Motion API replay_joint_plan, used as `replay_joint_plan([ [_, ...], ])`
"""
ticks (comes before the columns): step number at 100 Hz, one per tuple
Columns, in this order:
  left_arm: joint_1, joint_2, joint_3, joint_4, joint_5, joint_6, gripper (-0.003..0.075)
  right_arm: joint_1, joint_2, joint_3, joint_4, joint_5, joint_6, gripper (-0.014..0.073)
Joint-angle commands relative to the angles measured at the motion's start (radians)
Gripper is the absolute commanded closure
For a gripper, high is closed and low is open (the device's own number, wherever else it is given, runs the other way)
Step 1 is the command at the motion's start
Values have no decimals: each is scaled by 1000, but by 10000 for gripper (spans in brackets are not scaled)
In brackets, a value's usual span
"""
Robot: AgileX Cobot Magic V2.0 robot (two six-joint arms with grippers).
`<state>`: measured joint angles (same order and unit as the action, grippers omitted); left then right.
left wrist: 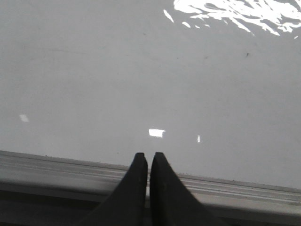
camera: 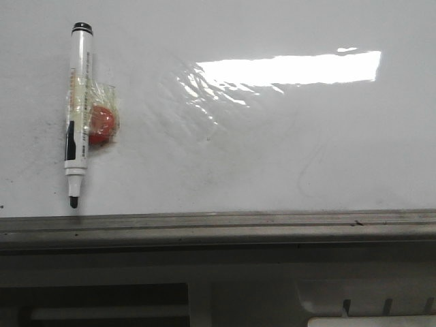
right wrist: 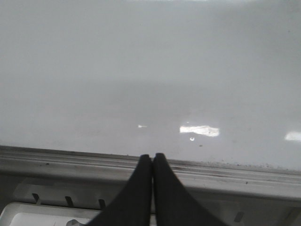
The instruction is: Write number 8 on whiteboard
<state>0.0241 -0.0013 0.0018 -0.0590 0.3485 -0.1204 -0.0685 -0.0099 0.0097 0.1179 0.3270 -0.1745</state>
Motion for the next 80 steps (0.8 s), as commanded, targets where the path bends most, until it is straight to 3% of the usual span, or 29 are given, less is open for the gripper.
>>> replay_joint_plan([
  [1, 2, -31, 31, -15, -29, -9, 741, -6, -23, 13, -9, -29, -3, 657],
  [80, 2, -31, 31, 20, -46, -7, 741, -6, -23, 13, -9, -36, -3, 657],
])
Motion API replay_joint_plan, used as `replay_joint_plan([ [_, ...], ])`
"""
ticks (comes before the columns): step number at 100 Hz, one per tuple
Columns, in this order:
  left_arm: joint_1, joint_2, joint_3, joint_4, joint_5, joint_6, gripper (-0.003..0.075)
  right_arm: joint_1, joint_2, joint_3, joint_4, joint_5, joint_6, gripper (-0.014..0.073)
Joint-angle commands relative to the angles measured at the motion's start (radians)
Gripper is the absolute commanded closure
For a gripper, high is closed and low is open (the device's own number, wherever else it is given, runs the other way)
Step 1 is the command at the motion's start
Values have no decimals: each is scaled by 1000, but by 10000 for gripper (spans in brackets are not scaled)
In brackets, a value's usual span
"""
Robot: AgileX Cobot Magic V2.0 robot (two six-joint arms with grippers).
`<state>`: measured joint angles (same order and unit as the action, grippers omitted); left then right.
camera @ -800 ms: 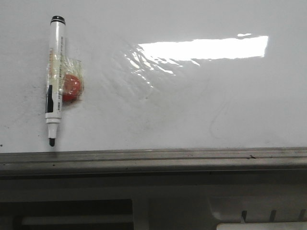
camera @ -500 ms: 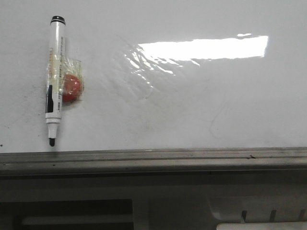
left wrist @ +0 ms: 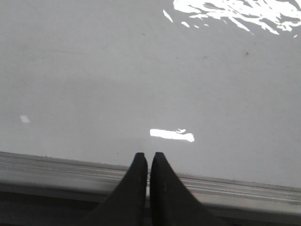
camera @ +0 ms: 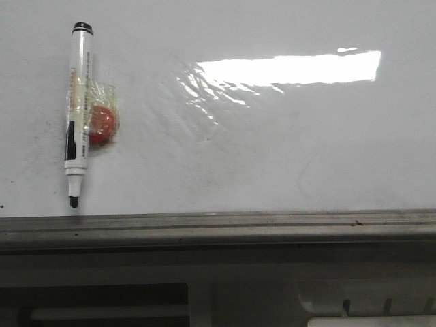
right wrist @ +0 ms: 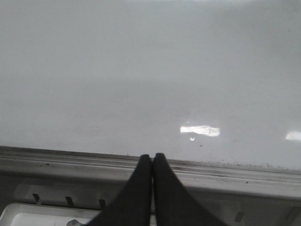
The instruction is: Write number 8 on whiteboard
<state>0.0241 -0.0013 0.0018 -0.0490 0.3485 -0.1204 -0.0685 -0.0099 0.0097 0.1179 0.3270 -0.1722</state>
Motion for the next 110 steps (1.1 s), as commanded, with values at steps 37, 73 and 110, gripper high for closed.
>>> replay_joint_plan([
  [37, 2, -31, 31, 84, -166, -7, 741, 5, -23, 13, 75, -177, -2, 657],
  [73, 3, -31, 31, 95, -334, -7, 741, 5, -21, 13, 75, -297, -2, 657],
  [110, 3, -9, 29, 75, -256, -7, 741, 5, 61, -23, 75, -225, -2, 657],
])
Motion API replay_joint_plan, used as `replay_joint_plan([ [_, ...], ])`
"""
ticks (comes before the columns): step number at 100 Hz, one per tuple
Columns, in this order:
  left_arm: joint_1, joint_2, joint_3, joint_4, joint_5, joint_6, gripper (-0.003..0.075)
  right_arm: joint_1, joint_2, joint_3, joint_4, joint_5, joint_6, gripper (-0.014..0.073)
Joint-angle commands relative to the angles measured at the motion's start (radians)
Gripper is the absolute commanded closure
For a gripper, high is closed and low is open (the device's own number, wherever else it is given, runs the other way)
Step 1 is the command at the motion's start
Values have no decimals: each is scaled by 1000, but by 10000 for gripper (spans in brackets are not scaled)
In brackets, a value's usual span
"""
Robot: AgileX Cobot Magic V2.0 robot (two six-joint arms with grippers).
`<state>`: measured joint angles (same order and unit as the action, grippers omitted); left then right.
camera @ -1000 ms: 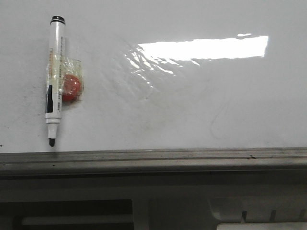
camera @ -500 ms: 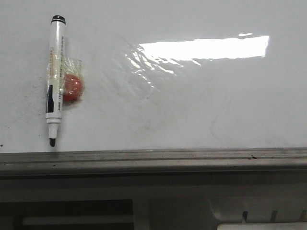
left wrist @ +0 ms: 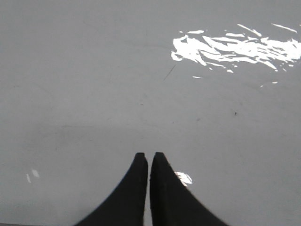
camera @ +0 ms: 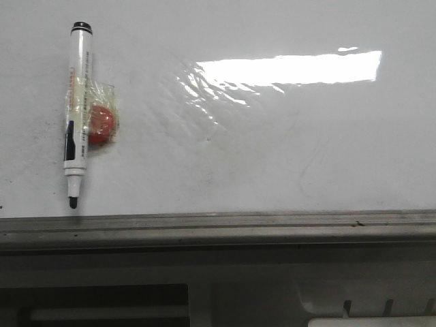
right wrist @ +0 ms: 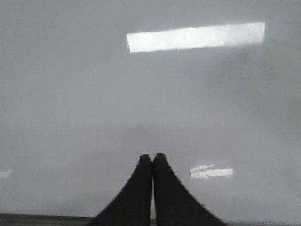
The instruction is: Write number 8 on whiteboard
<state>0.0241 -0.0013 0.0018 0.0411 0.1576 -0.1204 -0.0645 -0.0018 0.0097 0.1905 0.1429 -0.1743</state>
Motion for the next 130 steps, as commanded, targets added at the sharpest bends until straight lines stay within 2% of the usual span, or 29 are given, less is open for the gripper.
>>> replay_joint_plan([
  [1, 3, -4, 29, -15, -65, -7, 741, 1, 58, -25, 3, -39, 0, 657],
  [19, 3, 90, -17, -41, -70, -7, 741, 1, 198, -105, 29, 1, 0, 657],
  [44, 3, 299, -191, -56, -74, -2, 741, 18, 358, -250, 27, 89, -9, 657],
  [54, 3, 360, -227, -63, -151, -2, 741, 45, 371, -262, 27, 52, -9, 657],
  [67, 3, 431, -229, -69, -332, -2, 736, 52, 377, -256, 27, -2, -9, 657],
  [71, 3, 448, -229, -66, -370, -2, 713, 52, 377, -256, 27, -20, -9, 657],
  [78, 3, 477, -229, -66, -419, -2, 624, 52, 377, -256, 27, -33, -9, 657],
  [83, 3, 506, -229, -66, -457, -2, 531, 52, 377, -254, 27, -31, -9, 657],
  [93, 3, 572, -229, -66, -540, -2, 287, 52, 377, -254, 27, -29, -9, 657],
  [100, 3, 624, -229, -60, -594, -11, 202, 52, 377, -254, 27, -31, -9, 657],
  [106, -11, 659, -229, 6, -626, -11, 197, 52, 377, -254, 27, -29, -9, 657],
  [114, -61, 708, -240, 208, -686, -40, 218, 52, 377, -254, 27, -16, -9, 657],
  [119, -118, 738, -251, 330, -733, -132, 241, 52, 377, -254, 27, -11, -9, 657],
  [130, -244, 784, -281, 387, -742, -344, 311, 52, 377, -254, 27, -7, -9, 657],
])
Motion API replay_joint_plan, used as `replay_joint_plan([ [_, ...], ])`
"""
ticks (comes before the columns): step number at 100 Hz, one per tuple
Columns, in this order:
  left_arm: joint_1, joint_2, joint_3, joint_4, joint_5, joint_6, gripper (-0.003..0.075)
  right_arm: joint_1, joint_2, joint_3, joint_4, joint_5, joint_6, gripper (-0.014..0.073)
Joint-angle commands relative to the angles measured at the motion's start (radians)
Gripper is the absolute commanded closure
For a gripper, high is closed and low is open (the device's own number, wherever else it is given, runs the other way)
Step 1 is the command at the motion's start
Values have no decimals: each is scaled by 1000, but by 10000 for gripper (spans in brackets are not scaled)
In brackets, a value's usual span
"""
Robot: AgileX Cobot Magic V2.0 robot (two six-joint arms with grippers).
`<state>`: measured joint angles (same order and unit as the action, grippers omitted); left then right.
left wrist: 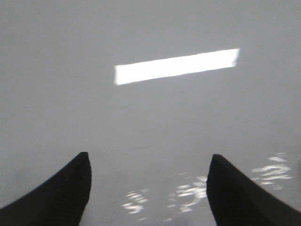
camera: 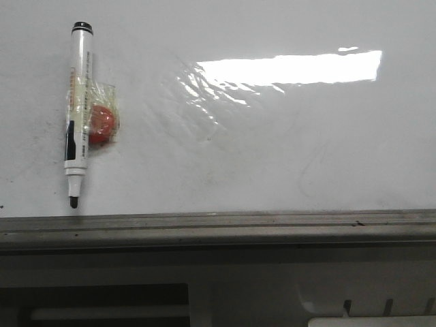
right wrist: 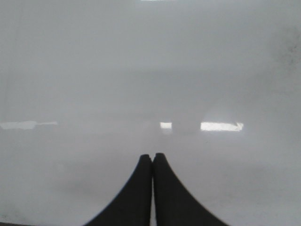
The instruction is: Write number 8 on whiteboard
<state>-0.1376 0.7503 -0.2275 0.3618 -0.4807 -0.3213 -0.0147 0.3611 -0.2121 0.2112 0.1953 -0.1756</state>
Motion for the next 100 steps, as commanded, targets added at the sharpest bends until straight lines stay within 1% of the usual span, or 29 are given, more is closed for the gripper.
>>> replay_joint_plan([
  [1, -99, 35, -54, 68, -104, -149, 318, 2, 14, -32, 6, -59, -7, 657],
  [8, -180, 51, -71, 70, -91, -160, 339, 2, 14, -32, 6, -54, -7, 657],
  [23, -322, 51, -102, 63, 37, -176, 339, 2, 14, -32, 6, -56, -7, 657],
  [32, -400, 51, -102, 4, 113, -176, 339, 2, 14, -32, 6, -55, -7, 657],
  [47, -490, 51, -102, -63, 191, -176, 339, 2, 14, -32, 6, -55, -7, 657],
  [59, -538, 51, -102, -125, 264, -176, 339, 2, 14, -32, 6, -55, -7, 657],
  [69, -572, 73, -102, -124, 258, -176, 339, 2, 14, -32, 6, -55, -7, 657],
  [85, -596, 153, -102, -147, 248, -176, 339, 2, 14, -32, 6, -55, -7, 657],
  [100, -596, 246, -102, -205, 154, -176, 339, 2, 14, -32, 6, -55, -7, 657],
])
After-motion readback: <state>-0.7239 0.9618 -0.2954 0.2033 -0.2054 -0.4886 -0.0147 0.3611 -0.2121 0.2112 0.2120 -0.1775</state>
